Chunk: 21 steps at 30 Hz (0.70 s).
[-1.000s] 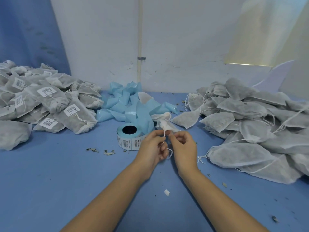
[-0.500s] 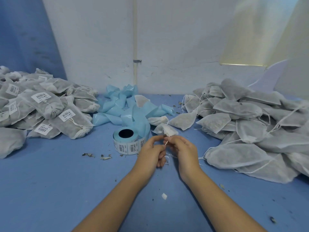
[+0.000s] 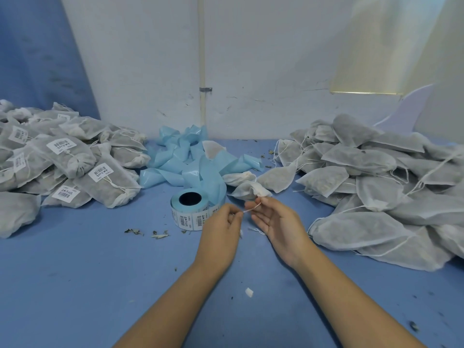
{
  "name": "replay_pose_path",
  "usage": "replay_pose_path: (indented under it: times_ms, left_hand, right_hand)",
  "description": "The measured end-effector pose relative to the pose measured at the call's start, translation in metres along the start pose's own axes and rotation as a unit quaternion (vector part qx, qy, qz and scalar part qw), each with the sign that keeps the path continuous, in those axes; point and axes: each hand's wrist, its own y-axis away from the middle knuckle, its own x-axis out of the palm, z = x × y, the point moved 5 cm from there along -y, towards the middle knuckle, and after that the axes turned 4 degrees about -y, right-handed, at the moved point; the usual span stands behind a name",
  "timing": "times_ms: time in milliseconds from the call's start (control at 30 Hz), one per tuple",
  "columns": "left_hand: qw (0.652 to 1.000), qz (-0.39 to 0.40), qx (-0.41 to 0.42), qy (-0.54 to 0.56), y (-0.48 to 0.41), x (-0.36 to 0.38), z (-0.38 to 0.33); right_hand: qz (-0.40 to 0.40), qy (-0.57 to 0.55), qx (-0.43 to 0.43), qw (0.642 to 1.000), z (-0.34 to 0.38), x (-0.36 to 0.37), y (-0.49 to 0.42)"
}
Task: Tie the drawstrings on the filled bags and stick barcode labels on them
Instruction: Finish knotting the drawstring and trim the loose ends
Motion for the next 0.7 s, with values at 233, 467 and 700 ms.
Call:
replay_pose_path:
  times_ms: [233,467,700]
  left_hand:
    - [0.986,-0.036,0.041,-0.160,0.000,-0.012,-0.003]
    - [0.965,-0.055,0.134,-0.216,0.009,-0.008,-0.023]
    - [0.984,-0.009,0.179,-0.008,0.003,-0.003,-0.023]
  right_hand:
    - [-0.070,0.325,-0.153,0.931,0.005,0.002,0.006]
    - [-0.088,0.552,-0.240,0.793,0.008,0.013,0.016]
    - [-0.068,0.583,-0.281,0.759,0.006,0.021,0.028]
